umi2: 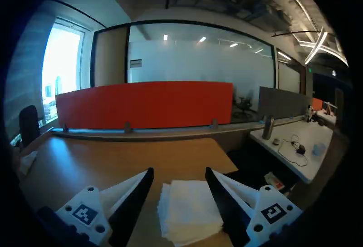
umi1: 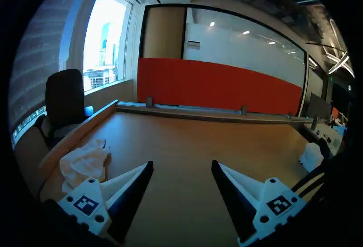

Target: Fold towel

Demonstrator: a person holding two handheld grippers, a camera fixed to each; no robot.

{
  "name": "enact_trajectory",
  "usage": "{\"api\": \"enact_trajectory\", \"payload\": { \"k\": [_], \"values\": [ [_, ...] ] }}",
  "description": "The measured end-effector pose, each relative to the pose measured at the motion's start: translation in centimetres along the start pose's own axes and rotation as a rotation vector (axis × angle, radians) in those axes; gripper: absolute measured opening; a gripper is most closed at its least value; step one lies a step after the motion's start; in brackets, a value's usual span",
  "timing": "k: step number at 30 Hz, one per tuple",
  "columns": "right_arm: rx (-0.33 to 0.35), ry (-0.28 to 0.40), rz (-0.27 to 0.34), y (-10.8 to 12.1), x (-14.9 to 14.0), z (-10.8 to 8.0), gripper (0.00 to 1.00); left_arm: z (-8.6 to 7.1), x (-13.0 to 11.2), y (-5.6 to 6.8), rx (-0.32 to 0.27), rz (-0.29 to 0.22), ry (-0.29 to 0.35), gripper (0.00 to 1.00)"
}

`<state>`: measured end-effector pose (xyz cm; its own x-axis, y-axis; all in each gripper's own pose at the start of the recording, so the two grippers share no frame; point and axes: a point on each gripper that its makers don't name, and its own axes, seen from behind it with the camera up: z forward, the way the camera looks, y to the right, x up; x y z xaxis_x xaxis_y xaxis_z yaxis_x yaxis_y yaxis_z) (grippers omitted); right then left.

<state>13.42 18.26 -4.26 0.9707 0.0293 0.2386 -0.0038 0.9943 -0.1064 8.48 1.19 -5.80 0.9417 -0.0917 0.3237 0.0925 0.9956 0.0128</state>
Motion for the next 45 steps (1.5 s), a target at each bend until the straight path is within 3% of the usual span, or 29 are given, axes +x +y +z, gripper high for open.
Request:
{"api": "enact_trajectory", "payload": {
  "k": [3, 7, 15, 24, 45],
  "values": [
    [0.010, 0.035, -0.007, -0.7, 1.1, -0.2, 0.90, 0.3, 0.8, -0.2, 0.002, 0.001, 0.031, 0.95],
    [0.034, 0.092, -0.030, -1.9, 2.8, -0.5, 1.00, 0.6, 1.5, -0.5, 0.005, 0.008, 0.052, 0.95],
    [0.060, 0.145, -0.042, -3.6, 4.4, -0.3, 1.00, 0.6, 2.4, -0.7, 0.000, 0.022, 0.078, 0.95],
    [0.086, 0.196, -0.011, -5.6, 6.0, -0.8, 1.00, 0.7, 3.3, -1.2, -0.003, 0.032, 0.099, 0.95],
    [0.112, 0.228, 0.001, -11.7, 7.5, -0.8, 1.00, 1.0, 5.2, -2.0, -0.021, 0.037, 0.131, 0.95]
  ]
}}
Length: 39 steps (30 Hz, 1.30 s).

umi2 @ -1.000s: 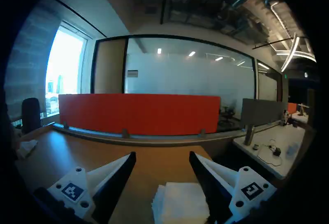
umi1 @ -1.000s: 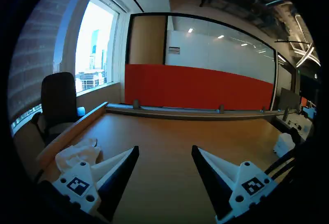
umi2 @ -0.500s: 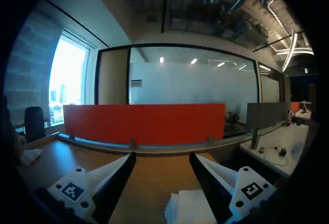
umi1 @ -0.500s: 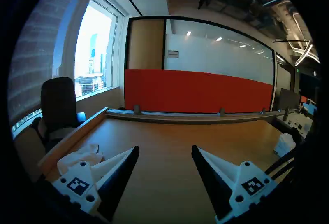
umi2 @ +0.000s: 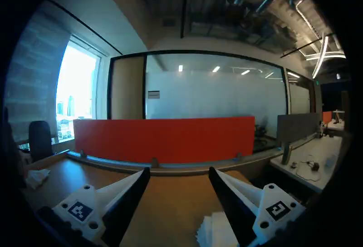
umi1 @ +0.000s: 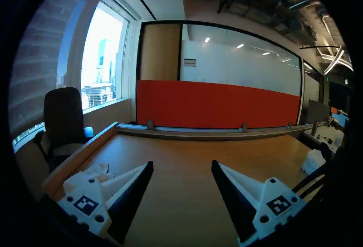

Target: Fold towel

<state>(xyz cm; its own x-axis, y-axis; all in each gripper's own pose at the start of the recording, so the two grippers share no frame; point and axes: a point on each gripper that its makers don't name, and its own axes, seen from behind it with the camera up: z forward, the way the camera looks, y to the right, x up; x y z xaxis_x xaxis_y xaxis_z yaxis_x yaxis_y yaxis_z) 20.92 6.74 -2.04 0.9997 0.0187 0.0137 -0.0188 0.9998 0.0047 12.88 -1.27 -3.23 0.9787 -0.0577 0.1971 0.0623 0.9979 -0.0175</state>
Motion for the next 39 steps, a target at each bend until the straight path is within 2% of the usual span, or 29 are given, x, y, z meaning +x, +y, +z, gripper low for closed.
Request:
{"api": "enact_trajectory", "payload": {
  "k": [15, 29, 33, 39],
  "values": [
    [0.024, 0.002, 0.026, -4.4, 0.2, 0.7, 1.00, 0.2, 1.0, -0.4, -0.008, 0.013, 0.017, 0.95],
    [0.021, -0.005, 0.033, -6.1, -0.4, 1.1, 0.99, 0.4, 0.9, -1.2, 0.007, 0.017, 0.021, 0.95],
    [0.018, -0.004, 0.040, -6.6, -0.5, 1.2, 0.99, 0.5, 0.8, -1.1, 0.005, 0.022, 0.019, 0.95],
    [0.020, -0.010, 0.017, -7.3, -1.3, 1.4, 1.00, 0.9, 0.5, -1.1, 0.006, 0.038, 0.025, 0.95]
  ]
}}
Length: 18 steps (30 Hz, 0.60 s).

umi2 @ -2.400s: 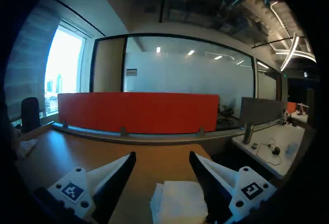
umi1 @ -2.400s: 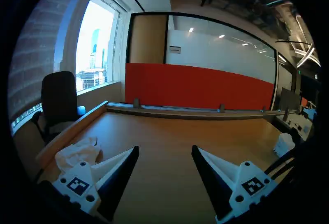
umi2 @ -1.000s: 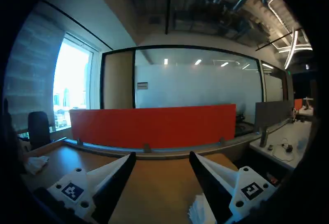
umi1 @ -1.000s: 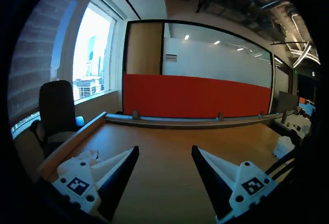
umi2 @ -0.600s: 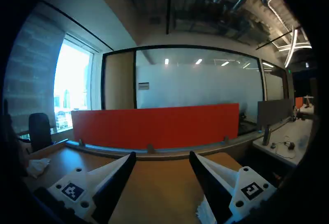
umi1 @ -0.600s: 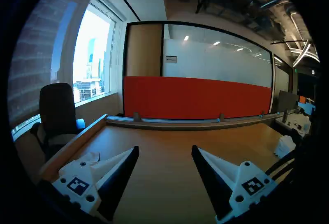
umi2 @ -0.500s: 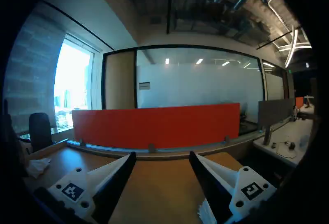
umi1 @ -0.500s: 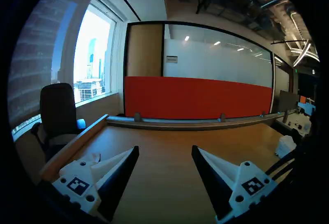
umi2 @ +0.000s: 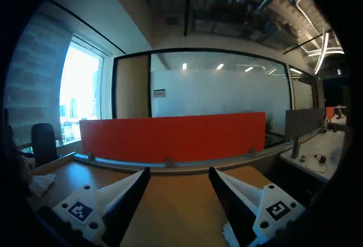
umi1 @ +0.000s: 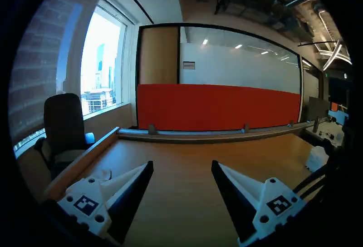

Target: Fold towel

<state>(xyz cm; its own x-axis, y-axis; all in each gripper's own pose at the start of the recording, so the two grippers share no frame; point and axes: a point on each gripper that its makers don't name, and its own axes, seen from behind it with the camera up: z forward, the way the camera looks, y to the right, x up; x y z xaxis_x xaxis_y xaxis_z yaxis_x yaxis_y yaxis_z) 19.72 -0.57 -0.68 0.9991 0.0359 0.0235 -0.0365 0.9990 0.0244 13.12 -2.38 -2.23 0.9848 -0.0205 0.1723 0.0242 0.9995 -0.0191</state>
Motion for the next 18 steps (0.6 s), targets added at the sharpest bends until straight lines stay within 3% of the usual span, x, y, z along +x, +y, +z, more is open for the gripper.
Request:
{"api": "enact_trajectory", "payload": {
  "k": [8, 18],
  "values": [
    [-0.001, 0.004, -0.007, -0.7, -1.1, 0.1, 1.00, 0.7, -1.4, -0.5, 0.005, -0.005, 0.018, 0.95],
    [-0.009, 0.004, 0.006, -0.7, -4.0, -0.4, 1.00, 2.1, -5.7, -0.5, -0.007, -0.012, 0.032, 0.95]
  ]
}}
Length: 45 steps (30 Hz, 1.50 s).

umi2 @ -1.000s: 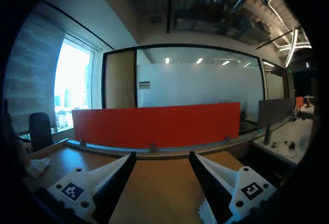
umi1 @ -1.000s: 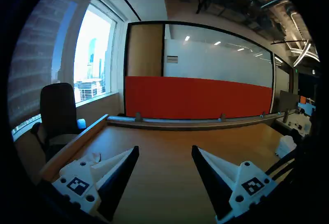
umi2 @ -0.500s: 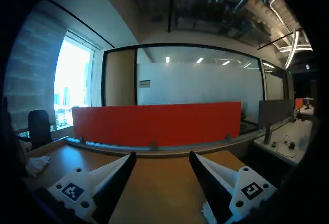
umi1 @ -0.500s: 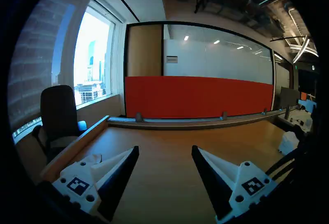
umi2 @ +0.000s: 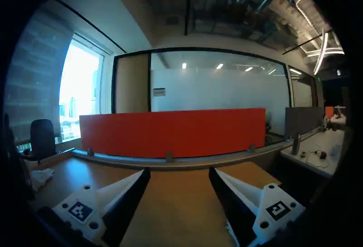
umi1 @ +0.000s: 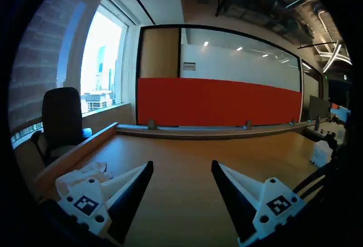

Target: Fold towel

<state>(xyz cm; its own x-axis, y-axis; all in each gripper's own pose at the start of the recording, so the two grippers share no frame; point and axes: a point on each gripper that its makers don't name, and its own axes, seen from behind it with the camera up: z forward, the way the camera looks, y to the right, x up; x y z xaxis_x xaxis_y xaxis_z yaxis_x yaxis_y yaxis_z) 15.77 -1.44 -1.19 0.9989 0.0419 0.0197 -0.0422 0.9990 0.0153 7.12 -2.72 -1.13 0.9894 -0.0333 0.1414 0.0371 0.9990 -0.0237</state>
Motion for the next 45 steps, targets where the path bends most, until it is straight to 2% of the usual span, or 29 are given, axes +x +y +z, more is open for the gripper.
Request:
{"api": "enact_trajectory", "payload": {
  "k": [9, 17, 23, 30, 36, 45],
  "values": [
    [-0.012, -0.013, -0.004, 0.6, -3.2, -0.8, 1.00, 0.5, -3.7, 0.3, -0.009, 0.010, 0.018, 0.95],
    [0.000, -0.027, -0.004, 0.1, -5.0, -1.4, 1.00, 0.8, -5.5, 0.4, -0.003, 0.009, 0.019, 0.95],
    [0.019, -0.052, 0.000, -0.8, -6.0, -1.9, 1.00, 0.8, -5.4, 0.9, -0.004, 0.010, 0.046, 0.95],
    [0.031, -0.065, -0.012, -1.2, -6.2, -2.1, 1.00, 0.8, -5.1, 0.7, 0.016, 0.032, 0.075, 0.95],
    [0.031, -0.067, -0.020, -1.0, -5.9, -1.9, 1.00, 0.9, -5.6, 0.6, 0.029, 0.027, 0.082, 0.95],
    [0.037, -0.070, -0.034, -0.9, -6.1, -1.8, 1.00, 1.4, -6.1, 1.6, 0.026, 0.015, 0.093, 0.95]
  ]
}}
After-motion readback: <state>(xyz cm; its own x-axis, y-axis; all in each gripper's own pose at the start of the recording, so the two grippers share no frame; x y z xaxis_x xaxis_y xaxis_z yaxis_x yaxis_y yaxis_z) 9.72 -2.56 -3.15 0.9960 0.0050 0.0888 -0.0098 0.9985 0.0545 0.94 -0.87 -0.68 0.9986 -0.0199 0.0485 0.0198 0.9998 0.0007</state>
